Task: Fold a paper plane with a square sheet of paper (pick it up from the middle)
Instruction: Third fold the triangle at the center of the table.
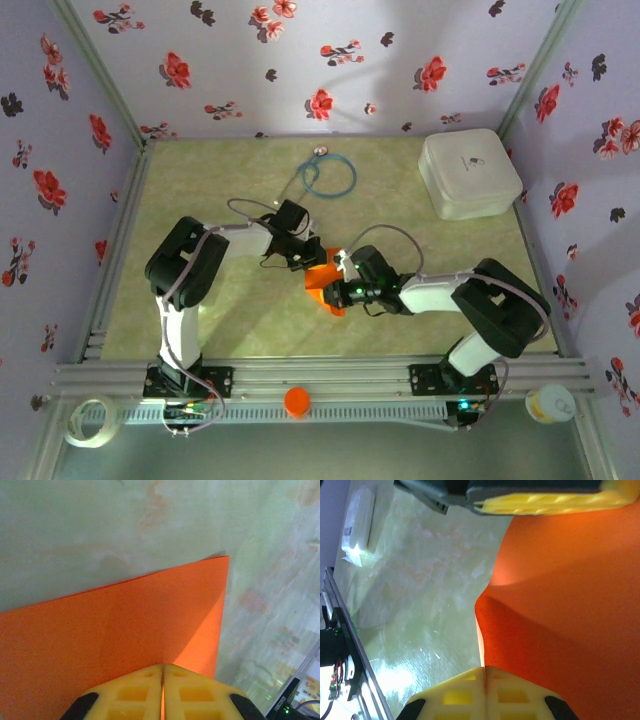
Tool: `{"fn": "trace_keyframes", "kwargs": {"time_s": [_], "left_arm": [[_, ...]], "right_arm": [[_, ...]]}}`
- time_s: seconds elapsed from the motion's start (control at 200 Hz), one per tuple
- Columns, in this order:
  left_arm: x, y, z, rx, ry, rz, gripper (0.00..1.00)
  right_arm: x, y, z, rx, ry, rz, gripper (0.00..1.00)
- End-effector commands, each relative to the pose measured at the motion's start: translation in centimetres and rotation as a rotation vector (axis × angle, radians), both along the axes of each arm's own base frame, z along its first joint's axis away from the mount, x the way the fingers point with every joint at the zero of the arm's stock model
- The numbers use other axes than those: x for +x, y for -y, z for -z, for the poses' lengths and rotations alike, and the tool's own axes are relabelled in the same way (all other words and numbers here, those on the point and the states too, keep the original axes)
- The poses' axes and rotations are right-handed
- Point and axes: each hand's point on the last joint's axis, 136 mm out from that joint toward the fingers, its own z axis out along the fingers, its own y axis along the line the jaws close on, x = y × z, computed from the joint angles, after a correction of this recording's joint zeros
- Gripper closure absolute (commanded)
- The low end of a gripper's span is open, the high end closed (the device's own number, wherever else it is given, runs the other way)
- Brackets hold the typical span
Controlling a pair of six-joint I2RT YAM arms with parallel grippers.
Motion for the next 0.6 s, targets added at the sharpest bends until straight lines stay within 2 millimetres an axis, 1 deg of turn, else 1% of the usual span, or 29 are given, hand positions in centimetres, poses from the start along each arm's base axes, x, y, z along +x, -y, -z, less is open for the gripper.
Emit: {"fn": "trace_keyframes", "kwargs": {"time_s": [0.0, 0.19, 0.32, 0.485, 0.595], "left_arm": [[-1.4, -1.7, 2.9, 0.113, -0.056, 0.013, 0.91], [-1.3, -1.7, 2.8, 0.106, -0.049, 0.008, 0.91], [-1.3, -1.6, 2.7, 0.100, -0.044, 0.003, 0.91], [-1.4, -1.7, 2.9, 0.098, -0.046, -0.004, 0.90], [-1.3, -1.7, 2.8, 0.095, -0.045, -0.006, 0.90]], "right_arm": [[0.8, 0.9, 0.3, -0.023, -0.011, 0.055, 0.97], [1.7, 2.7, 1.6, -0.134, -0.014, 0.116, 0.97], [2.4, 3.0, 1.5, -0.163, 0.003, 0.143, 0.97], [2.3, 2.9, 1.5, -0.175, -0.001, 0.128, 0.97], [2.5, 2.8, 1.0, -0.173, 0.009, 0.125, 0.97]]}}
